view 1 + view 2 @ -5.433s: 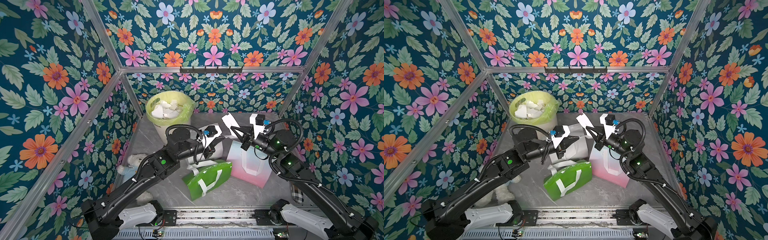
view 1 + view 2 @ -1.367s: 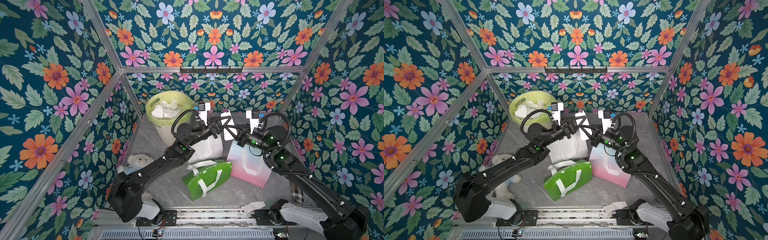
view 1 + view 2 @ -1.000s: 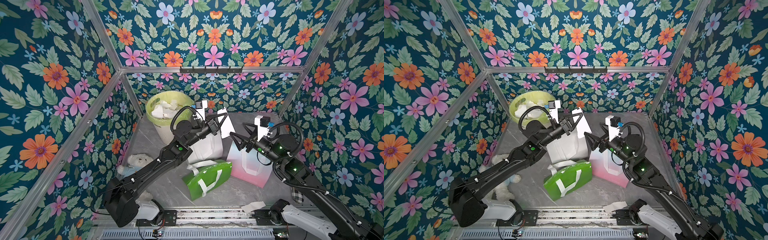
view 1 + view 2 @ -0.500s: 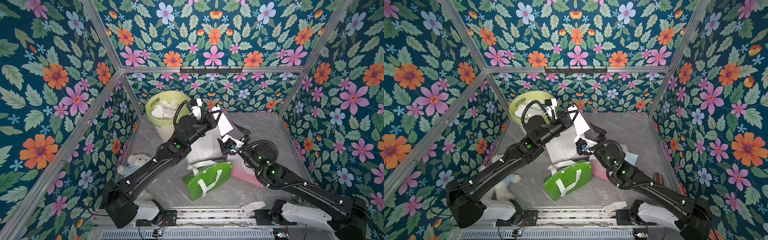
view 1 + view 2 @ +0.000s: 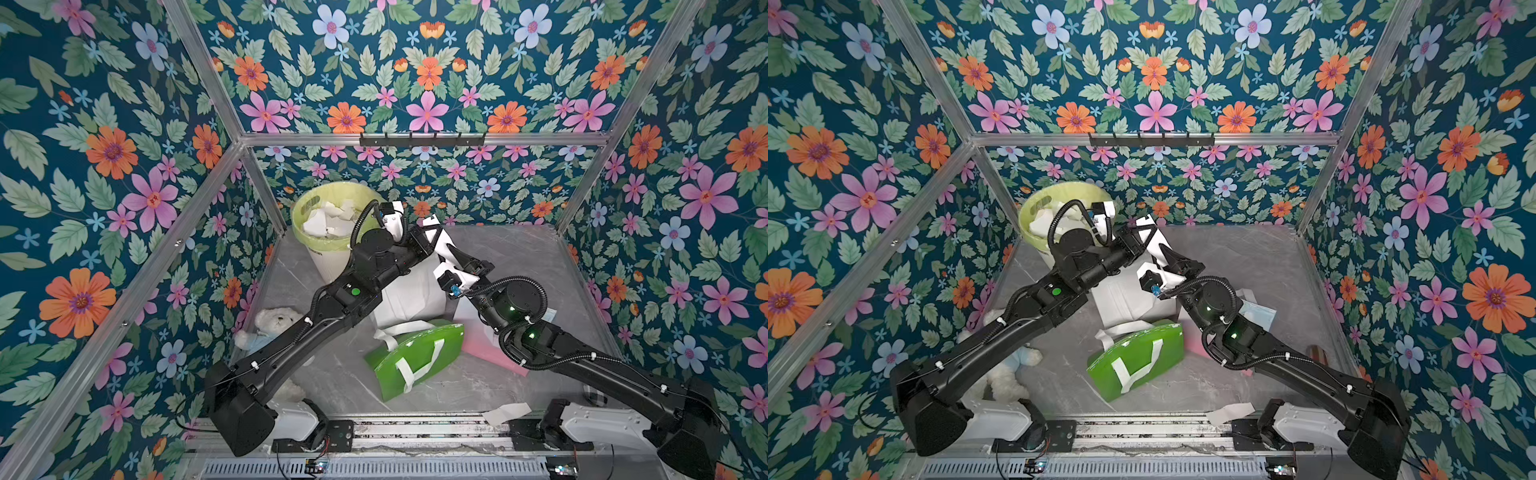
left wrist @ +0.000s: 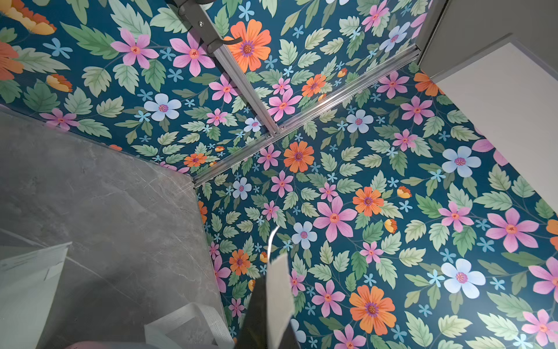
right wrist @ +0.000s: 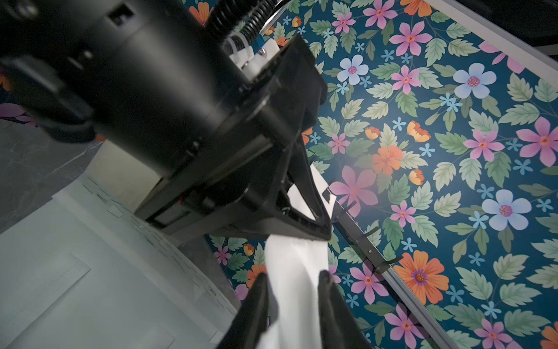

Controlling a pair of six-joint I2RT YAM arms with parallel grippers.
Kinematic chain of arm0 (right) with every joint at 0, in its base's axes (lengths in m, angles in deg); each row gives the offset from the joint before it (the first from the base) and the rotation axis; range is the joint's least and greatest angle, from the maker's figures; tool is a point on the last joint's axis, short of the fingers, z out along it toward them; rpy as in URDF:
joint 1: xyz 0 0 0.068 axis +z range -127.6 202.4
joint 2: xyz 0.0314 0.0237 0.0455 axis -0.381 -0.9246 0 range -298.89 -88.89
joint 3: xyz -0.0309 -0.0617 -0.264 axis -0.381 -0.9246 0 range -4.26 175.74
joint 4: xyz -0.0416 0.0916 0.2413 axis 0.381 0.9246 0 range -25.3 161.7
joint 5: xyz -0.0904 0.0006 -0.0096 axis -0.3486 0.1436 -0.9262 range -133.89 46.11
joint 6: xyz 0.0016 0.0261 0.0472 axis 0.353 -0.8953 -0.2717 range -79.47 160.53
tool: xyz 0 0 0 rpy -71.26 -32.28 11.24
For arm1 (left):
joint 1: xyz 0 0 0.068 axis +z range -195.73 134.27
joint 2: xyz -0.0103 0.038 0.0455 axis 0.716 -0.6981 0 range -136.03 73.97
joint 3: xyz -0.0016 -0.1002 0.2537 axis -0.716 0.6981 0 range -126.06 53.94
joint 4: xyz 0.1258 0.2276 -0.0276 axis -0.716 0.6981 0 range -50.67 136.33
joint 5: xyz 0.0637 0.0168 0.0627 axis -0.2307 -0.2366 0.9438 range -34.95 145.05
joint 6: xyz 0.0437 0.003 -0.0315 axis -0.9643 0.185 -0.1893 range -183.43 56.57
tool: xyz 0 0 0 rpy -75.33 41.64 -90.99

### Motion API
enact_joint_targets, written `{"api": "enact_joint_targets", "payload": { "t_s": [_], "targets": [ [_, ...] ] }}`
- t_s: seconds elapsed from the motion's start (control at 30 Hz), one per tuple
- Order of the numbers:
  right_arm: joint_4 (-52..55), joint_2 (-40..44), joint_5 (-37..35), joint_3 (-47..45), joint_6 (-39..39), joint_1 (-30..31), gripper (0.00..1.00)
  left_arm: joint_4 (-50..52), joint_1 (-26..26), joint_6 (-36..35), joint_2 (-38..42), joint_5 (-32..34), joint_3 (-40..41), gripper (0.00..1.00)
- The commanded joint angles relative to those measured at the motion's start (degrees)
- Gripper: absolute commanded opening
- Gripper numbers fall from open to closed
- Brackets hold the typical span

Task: Shred takeout receipts and throw away
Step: Tear off the takeout receipt from the takeout bag.

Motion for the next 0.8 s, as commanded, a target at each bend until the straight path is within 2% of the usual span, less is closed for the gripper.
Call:
{"api": "enact_joint_targets", "payload": {
  "t_s": [0.0, 0.03, 0.17, 0.27, 0.33, 0.43, 0.57, 0.67, 0.77],
  "targets": [
    [-0.8, -0.3, -0.1, 0.8, -0.3, 0.1, 0.03, -0.5, -0.1, 0.1, 0.2, -0.2, -0.4, 0.0],
    [-0.7, -0.3, -0.1, 0.9, -0.8, 0.1, 0.0, -0.6, -0.1, 0.1, 0.2, -0.2, -0.4, 0.0],
    [1.5, 0.6, 0.8, 1.7, -5.8, 0.1, 0.0, -0.9, -0.1, -0.4, 0.0, -0.1, -0.2, 0.0],
    [9.9, 0.6, -0.6, 6.1, -16.8, -0.8, 0.0, -1.9, -0.1, -1.7, 0.1, -0.2, 0.0, 0.0],
    [17.8, 0.7, 3.6, 9.5, -28.3, -3.7, 0.0, -2.6, -0.1, -3.1, 0.2, 0.1, 0.1, 0.0],
    [24.0, -0.6, 9.8, 12.9, -43.0, -9.1, 0.0, -3.6, -0.1, -5.4, 0.6, 0.6, 0.5, 0.0],
    [24.1, -2.6, 22.1, 14.9, -61.1, -18.0, 0.0, -6.3, -0.1, -6.5, 1.3, 1.4, 2.7, 0.0],
    [22.7, -4.6, 24.4, 15.8, -67.6, -22.3, 0.0, -7.5, -0.1, -8.8, 1.7, -0.6, 3.1, 0.0],
    [21.7, -5.6, 24.2, 16.5, -71.5, -26.1, 0.0, -5.6, -0.1, -12.0, 3.2, 0.2, 3.1, 0.0]
  ]
}}
